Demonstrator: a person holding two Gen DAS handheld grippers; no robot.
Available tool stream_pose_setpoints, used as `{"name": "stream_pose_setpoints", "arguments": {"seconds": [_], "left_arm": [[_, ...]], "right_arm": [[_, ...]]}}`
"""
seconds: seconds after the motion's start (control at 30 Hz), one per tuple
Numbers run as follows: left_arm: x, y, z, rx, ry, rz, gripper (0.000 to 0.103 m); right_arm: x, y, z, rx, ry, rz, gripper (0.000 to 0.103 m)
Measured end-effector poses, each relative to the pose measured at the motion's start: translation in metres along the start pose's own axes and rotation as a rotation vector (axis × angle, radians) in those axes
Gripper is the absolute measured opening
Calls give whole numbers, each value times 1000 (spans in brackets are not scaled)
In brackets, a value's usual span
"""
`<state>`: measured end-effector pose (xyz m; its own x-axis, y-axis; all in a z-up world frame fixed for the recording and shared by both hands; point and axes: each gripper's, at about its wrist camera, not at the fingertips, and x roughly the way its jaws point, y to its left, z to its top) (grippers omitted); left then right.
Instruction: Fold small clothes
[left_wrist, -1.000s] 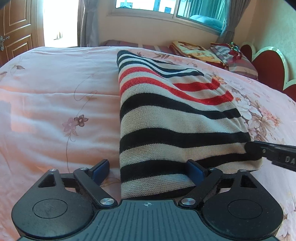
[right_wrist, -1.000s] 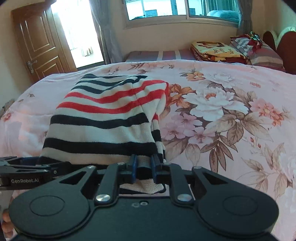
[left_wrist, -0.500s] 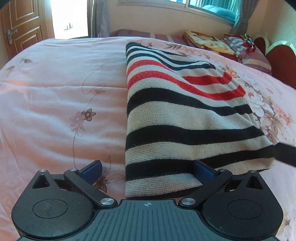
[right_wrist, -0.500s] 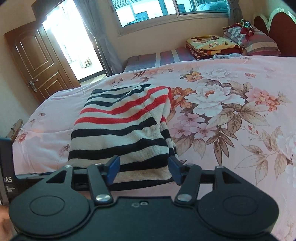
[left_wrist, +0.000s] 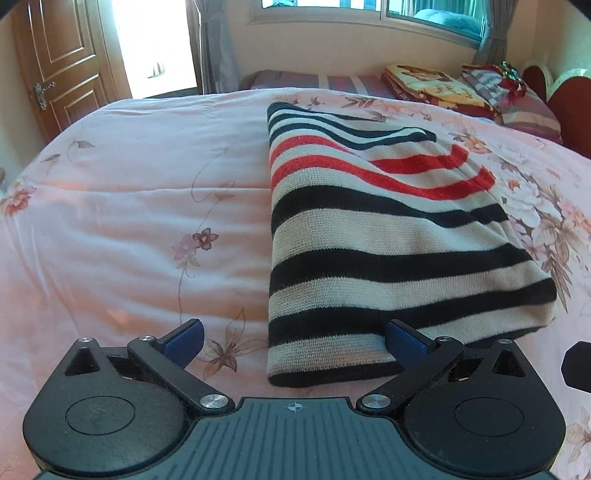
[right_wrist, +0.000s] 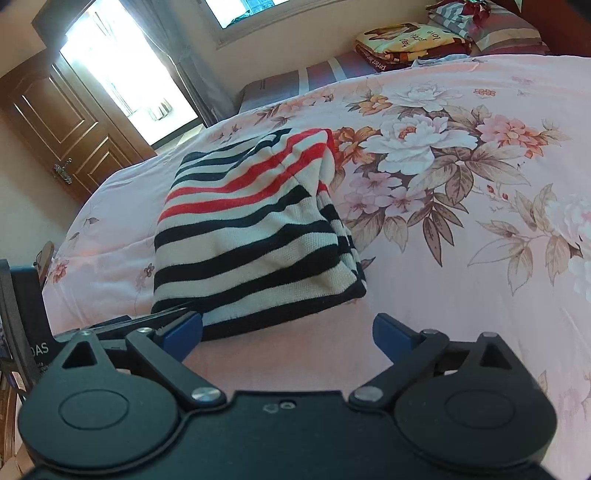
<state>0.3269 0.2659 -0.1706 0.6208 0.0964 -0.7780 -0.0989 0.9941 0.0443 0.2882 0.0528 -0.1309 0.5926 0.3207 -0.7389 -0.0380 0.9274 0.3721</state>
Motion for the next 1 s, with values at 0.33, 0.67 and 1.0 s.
{"name": "stream_pose_setpoints", "arguments": {"seconds": [0.33, 0.67, 1.0], "left_arm": [[-57, -1, -1, 11, -43, 41, 103], [-147, -15, -25, 34, -126, 70, 103], [-273, -21, -81, -24, -243, 59, 103]], "right_arm": [[-35, 25, -9, -239, -8, -90, 102], [-112, 33, -33, -381, -231, -142, 102], [-221, 8, -74, -316, -437, -106, 102]]}}
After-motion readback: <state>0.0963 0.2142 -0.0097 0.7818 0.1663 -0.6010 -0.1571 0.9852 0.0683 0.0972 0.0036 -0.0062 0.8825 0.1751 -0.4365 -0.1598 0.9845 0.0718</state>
